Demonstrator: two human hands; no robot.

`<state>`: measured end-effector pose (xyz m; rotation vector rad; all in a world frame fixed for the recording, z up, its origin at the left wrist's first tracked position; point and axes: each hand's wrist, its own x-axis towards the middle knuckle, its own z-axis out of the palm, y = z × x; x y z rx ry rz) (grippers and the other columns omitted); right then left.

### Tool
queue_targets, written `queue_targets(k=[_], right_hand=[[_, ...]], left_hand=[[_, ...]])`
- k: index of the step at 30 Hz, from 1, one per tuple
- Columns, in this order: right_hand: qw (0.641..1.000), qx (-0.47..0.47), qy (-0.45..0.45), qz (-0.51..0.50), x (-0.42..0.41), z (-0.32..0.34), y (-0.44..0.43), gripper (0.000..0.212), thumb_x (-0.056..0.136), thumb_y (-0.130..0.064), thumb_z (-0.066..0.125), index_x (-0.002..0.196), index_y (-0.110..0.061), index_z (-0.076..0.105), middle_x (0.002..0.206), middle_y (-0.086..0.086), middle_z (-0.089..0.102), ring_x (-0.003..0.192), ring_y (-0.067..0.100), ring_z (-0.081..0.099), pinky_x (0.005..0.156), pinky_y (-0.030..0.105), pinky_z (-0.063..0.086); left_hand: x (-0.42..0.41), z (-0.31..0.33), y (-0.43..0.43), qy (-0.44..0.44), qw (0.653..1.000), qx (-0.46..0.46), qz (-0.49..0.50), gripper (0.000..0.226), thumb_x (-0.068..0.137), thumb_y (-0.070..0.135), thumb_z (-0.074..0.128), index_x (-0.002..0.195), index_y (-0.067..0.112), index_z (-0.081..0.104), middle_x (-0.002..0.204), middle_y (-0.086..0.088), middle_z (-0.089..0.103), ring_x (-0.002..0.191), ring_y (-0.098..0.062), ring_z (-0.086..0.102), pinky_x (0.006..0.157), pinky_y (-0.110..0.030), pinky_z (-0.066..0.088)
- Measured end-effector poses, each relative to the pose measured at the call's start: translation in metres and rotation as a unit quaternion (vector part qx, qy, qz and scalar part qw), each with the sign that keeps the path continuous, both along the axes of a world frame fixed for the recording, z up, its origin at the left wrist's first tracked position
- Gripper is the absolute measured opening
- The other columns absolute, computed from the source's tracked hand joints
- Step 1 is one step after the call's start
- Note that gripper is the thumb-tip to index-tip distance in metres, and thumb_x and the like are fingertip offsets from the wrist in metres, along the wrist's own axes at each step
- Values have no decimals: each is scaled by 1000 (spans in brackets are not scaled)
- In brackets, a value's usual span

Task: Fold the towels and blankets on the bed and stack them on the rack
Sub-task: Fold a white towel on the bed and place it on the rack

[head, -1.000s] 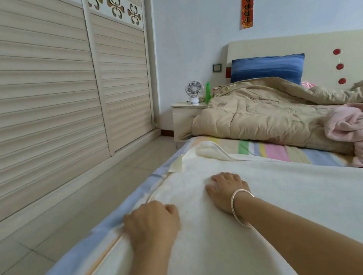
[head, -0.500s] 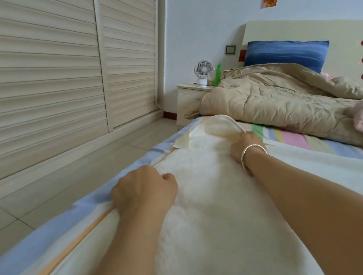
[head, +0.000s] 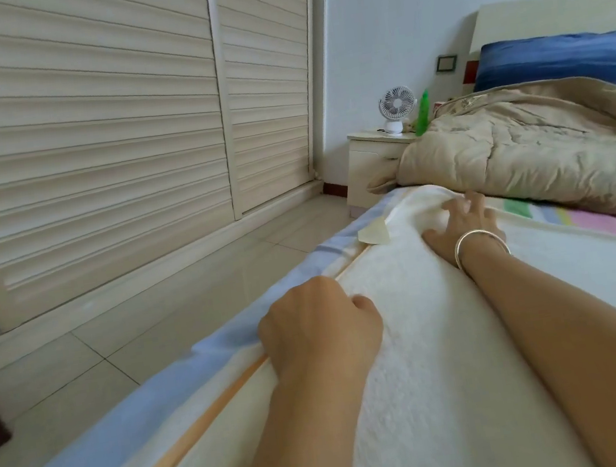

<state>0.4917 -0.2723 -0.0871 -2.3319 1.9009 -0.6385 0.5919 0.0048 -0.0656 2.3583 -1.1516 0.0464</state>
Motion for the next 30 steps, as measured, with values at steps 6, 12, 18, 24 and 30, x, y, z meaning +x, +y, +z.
queue_targets(k=[6, 12, 18, 24, 30], right_hand=[[992, -111, 68, 0, 9, -2, 8, 48, 86, -29, 53, 132, -17, 45, 135, 9, 27, 125, 32, 28, 93, 41, 43], [989, 72, 120, 45, 1, -9, -14, 59, 97, -36, 17, 154, -23, 10, 162, -3, 0, 149, 21, -7, 120, 40, -1], [984, 33, 116, 134, 2, 0, 4, 52, 102, -33, 20, 152, -20, 21, 162, -3, 10, 148, 15, 6, 119, 43, 6], [968, 105, 56, 220, -26, 24, 131, 51, 105, -36, 19, 154, -23, 16, 161, -7, 9, 148, 10, 5, 120, 32, -3], [937, 155, 181, 258, -84, 32, 304, 57, 103, -43, 20, 155, -27, 2, 162, -5, -10, 148, 12, -12, 119, 35, -10]], left_hand=[[-2, -1, 2, -7, 1000, -11, -5, 41, 95, 39, 45, 60, 19, 42, 57, 5, 42, 53, -11, 38, 47, -27, 21], [-3, -2, -1, -9, 1000, -6, -5, 41, 96, 38, 45, 59, 19, 42, 55, 5, 41, 51, -9, 38, 47, -26, 22], [-2, -9, -6, -21, 1000, 15, 8, 40, 96, 39, 44, 62, 19, 47, 58, 5, 45, 52, -10, 37, 46, -27, 21], [-4, -15, -11, -27, 999, 35, 0, 36, 98, 33, 39, 70, 19, 57, 73, 2, 58, 69, -15, 52, 56, -27, 32], [-24, -8, 17, -51, 983, 148, -93, 36, 97, 24, 34, 124, 19, 55, 133, -4, 56, 124, -23, 51, 100, -38, 34]])
